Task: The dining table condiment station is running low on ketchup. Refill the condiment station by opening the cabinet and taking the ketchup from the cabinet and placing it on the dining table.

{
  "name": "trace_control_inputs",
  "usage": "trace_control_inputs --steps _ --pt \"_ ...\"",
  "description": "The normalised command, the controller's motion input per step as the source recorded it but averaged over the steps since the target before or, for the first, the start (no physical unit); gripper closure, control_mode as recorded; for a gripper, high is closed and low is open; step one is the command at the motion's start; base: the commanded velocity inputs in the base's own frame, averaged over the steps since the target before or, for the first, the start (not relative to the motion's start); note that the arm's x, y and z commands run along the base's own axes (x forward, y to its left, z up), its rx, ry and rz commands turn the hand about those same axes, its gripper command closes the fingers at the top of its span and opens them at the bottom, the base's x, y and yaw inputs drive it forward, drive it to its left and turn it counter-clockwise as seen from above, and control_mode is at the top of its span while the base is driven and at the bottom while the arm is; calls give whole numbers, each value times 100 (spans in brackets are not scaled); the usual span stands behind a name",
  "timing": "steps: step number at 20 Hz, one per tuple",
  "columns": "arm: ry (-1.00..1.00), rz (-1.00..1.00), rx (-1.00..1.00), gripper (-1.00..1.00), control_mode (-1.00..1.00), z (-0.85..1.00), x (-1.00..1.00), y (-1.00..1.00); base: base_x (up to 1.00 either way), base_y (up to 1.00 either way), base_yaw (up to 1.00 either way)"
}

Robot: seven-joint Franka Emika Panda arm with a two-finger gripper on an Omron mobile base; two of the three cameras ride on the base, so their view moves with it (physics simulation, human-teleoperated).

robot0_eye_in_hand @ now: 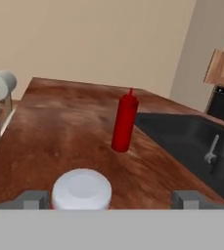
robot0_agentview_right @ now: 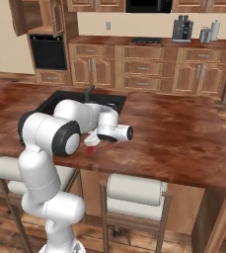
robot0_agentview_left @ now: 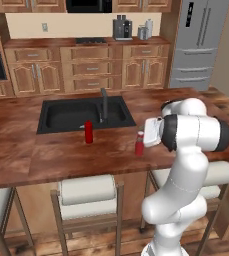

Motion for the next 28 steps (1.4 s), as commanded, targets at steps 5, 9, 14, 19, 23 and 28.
trace_control_inputs --steps 5,9,14,19,23,28 --pt "0 0 0 -100 -100 37 -1 -5 0 0 0" --pt "0 0 0 -100 -100 38 -16 -1 0 0 0" --pt "0 0 0 -100 -100 47 -41 1 0 0 0" --pt "0 0 -1 -100 -100 47 -64 18 0 0 0" --pt "0 -5 -4 -100 -100 48 -73 39 0 0 0" --pt "0 -11 -9 -100 -100 47 -72 57 0 0 0"
